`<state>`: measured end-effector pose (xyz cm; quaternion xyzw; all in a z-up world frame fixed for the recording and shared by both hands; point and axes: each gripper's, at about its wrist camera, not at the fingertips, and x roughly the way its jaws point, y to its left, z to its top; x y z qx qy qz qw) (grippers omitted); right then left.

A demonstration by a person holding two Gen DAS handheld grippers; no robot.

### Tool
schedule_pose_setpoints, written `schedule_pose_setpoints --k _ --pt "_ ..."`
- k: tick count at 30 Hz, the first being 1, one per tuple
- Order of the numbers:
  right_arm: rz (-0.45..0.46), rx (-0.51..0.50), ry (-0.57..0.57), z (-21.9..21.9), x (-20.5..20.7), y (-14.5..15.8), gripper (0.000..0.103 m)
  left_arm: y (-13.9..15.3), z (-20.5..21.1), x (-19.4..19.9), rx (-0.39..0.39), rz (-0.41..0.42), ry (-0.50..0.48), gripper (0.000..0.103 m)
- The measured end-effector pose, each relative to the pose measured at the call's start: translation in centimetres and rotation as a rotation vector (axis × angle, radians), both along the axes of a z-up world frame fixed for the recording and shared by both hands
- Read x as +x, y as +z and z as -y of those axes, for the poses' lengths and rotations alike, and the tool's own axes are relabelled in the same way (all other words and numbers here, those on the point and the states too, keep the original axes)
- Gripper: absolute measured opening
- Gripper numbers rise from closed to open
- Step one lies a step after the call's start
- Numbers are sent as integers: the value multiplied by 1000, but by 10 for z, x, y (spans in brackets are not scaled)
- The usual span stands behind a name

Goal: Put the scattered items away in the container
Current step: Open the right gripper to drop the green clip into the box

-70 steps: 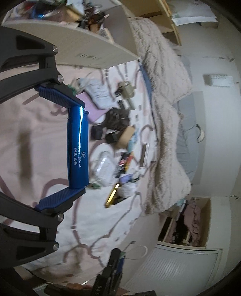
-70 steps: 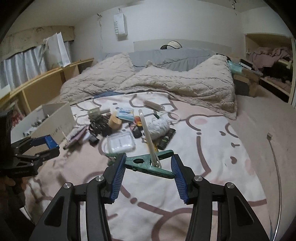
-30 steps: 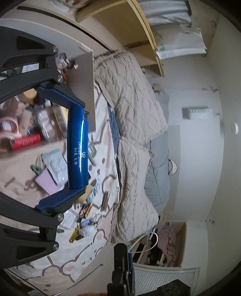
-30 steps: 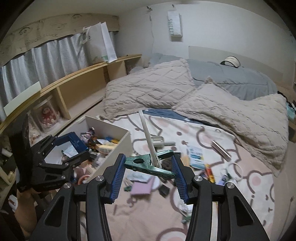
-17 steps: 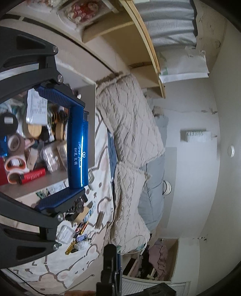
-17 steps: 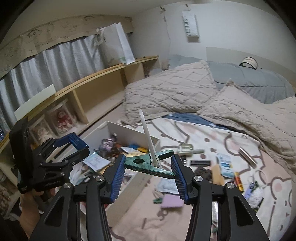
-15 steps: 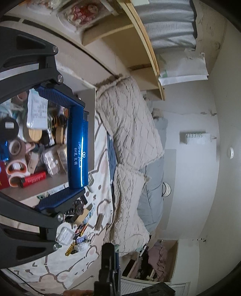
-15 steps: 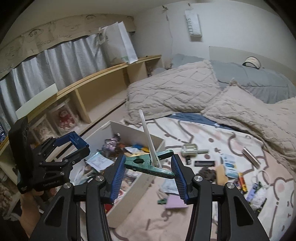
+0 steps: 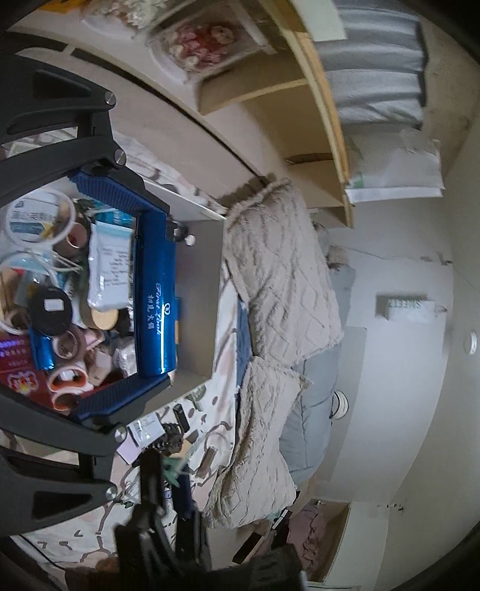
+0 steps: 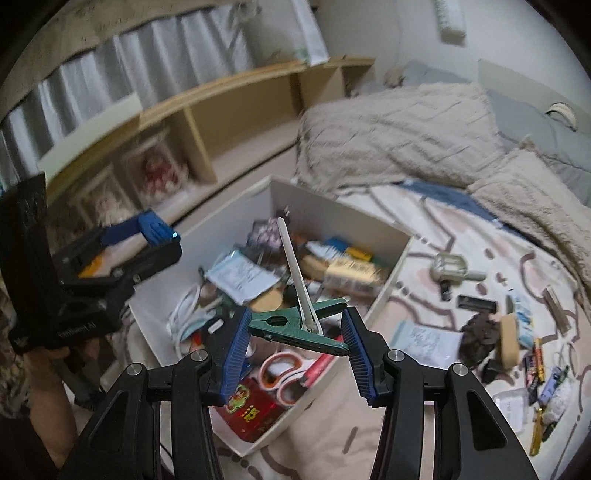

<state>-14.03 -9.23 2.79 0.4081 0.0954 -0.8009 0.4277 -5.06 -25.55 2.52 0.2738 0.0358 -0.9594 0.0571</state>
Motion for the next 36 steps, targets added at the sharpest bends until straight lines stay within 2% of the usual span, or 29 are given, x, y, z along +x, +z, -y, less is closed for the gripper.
schedule_pose_setpoints --k 9,21,23,25,31,36 --pt "66 132 83 34 4 -35 51 -23 17 5 25 82 19 83" --pt "130 258 98 49 2 -62 51 -50 19 9 21 199 3 83" --pt "111 289 100 52 6 -63 56 -53 23 10 29 217 5 83" --pt "102 293 103 51 8 -63 72 -54 26 10 34 230 3 83" --pt "114 266 107 51 8 -57 73 -57 28 13 30 276 -20 83" --pt "122 259 106 50 8 -56 73 -62 26 13 -15 327 -28 83"
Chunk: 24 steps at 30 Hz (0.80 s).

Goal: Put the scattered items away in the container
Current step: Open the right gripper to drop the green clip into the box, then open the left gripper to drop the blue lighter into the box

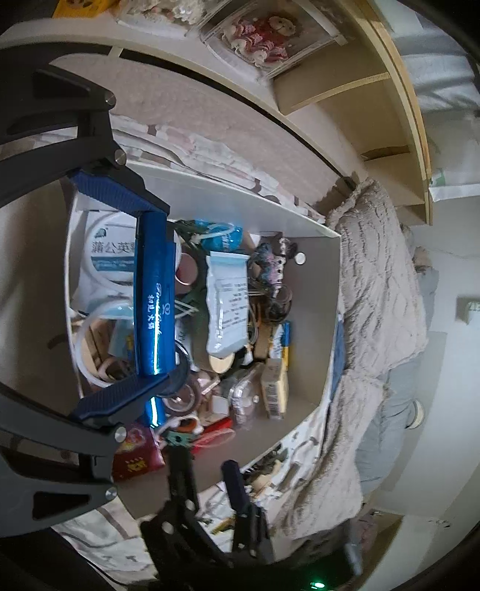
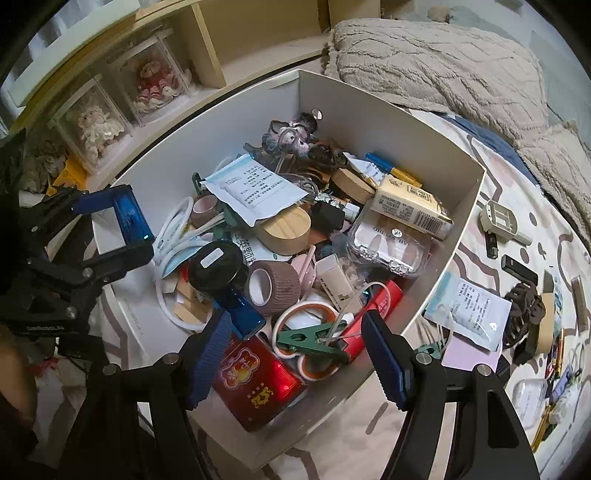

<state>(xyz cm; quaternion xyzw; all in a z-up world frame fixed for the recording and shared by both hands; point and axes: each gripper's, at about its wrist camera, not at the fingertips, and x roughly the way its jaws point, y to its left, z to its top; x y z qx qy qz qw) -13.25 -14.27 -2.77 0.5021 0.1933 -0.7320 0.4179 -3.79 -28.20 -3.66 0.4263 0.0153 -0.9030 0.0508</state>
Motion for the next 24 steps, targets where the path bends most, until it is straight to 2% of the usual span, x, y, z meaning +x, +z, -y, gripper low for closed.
schedule_pose_setpoints --k 5,13,17,24 --pt "9 -12 -6 0 -1 2 73 -3 5 3 -21 32 14 83" --pt "18 -25 -1 2 1 5 73 -4 2 5 -33 36 17 84" --pt "22 -31 6 2 3 7 73 -1 0 6 -24 21 16 95" --pt "18 -45 12 0 5 10 73 6 -2 5 -22 0 27 96"
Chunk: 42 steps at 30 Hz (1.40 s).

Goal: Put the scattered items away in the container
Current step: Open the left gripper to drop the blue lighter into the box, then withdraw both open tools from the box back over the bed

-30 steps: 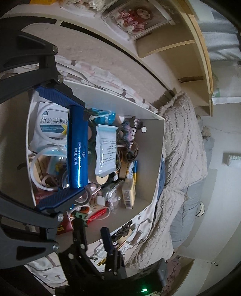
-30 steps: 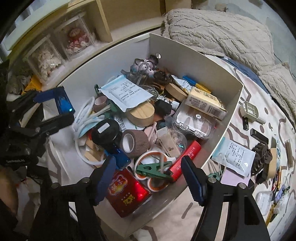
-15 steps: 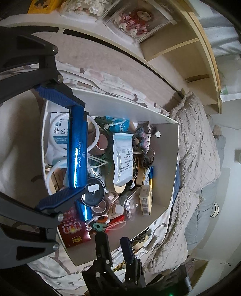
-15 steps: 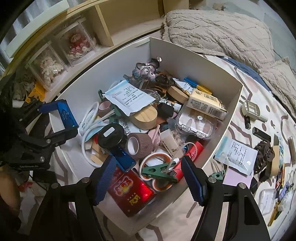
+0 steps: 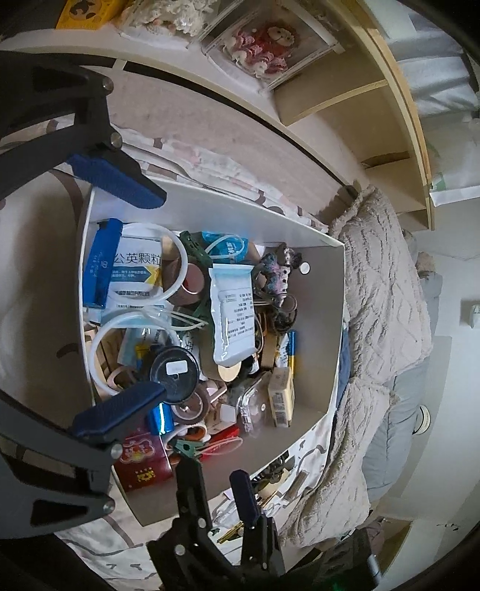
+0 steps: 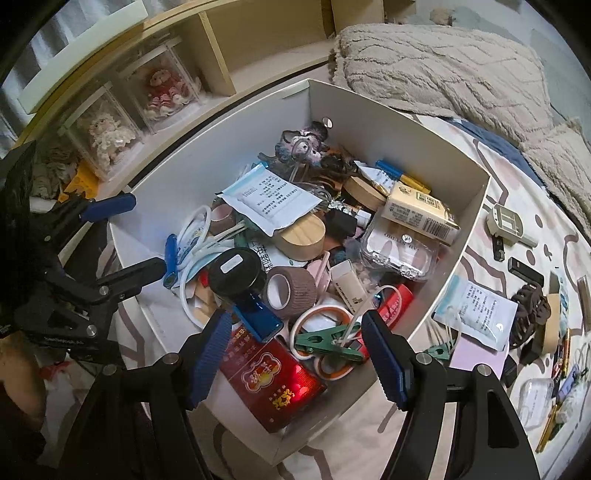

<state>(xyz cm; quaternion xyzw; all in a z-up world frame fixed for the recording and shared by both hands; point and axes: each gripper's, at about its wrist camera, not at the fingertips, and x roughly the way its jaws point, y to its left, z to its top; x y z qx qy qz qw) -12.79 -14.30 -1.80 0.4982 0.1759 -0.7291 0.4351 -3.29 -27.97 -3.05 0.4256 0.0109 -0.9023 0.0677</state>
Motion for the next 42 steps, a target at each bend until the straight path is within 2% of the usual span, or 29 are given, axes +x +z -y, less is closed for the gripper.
schedule_pose_setpoints --k 9,11,12,18,21,28,31,38,42 --pt "-30 -63 -9 -12 4 14 73 9 -12 0 -2 -26 1 96" --pt "-44 -82 -7 -16 6 19 80 11 -15 1 -3 -38 5 98" --pt "-53 -92 -6 -18 8 21 88 13 -17 1 -1 -46 7 102" --pt "-113 -155 -11 -40 15 38 91 29 -29 6 -4 -118 17 103" --pt "-133 -183 -27 -52 17 45 99 39 -36 10 4 -157 27 103" --pt "-183 -254 -79 -92 18 59 100 58 -59 21 30 -225 8 103" --pt "-205 -284 -91 -108 21 65 103 65 -74 26 13 -249 -1 103" --pt "-260 -332 -115 -148 28 74 103 78 -112 34 -35 -289 -28 103" --pt "-293 -344 -134 -172 32 77 103 83 -128 39 -35 -309 -41 103"
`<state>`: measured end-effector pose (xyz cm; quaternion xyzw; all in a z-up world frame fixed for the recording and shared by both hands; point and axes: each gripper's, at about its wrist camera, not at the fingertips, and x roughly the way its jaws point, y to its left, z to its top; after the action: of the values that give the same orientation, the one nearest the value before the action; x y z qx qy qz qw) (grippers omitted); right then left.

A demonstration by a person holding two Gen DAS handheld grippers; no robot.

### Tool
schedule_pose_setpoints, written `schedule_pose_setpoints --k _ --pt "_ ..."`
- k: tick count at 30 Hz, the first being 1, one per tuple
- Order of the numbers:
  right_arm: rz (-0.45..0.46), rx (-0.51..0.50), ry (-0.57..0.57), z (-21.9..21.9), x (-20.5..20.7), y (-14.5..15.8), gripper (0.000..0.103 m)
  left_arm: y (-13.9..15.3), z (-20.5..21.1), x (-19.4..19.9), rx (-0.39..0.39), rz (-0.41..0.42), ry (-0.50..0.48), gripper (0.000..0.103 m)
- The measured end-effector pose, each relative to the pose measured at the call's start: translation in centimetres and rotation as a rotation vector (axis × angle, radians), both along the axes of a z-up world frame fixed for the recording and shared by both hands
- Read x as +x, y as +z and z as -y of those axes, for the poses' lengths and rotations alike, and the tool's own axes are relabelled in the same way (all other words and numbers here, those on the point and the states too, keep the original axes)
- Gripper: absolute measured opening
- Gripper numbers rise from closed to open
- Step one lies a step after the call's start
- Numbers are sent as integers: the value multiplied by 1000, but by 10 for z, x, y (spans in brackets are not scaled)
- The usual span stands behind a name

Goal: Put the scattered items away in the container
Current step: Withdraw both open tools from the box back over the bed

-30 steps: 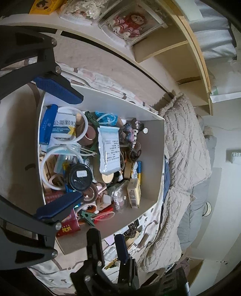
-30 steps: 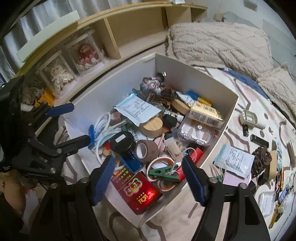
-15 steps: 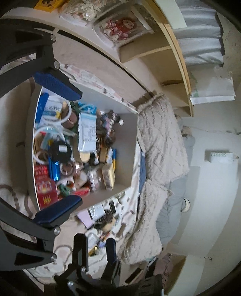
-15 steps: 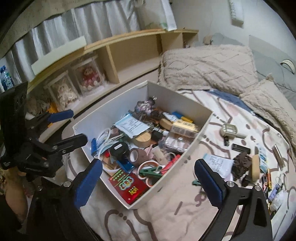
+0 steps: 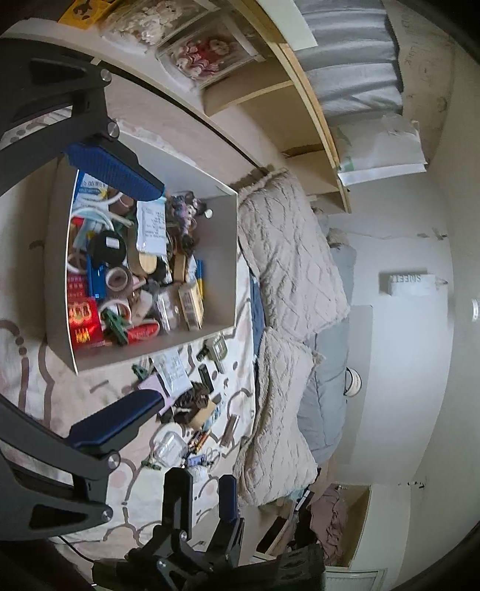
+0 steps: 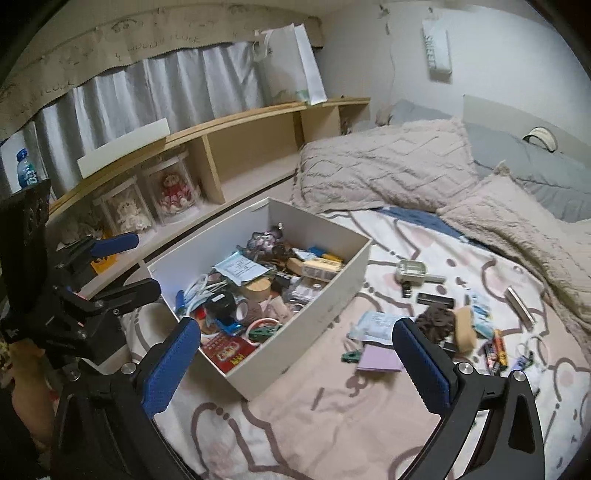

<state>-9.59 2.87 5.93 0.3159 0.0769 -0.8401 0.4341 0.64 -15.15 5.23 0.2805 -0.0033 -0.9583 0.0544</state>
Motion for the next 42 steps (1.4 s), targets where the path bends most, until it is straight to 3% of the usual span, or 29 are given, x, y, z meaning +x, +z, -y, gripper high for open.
schedule_pose_setpoints --k 19,42 --pt "-75 -8 -45 -67 19 -3 103 -5 -46 15 35 -31 -15 103" --pt "-88 25 -19 -75 27 -8 103 -7 -55 25 15 -31 11 103"
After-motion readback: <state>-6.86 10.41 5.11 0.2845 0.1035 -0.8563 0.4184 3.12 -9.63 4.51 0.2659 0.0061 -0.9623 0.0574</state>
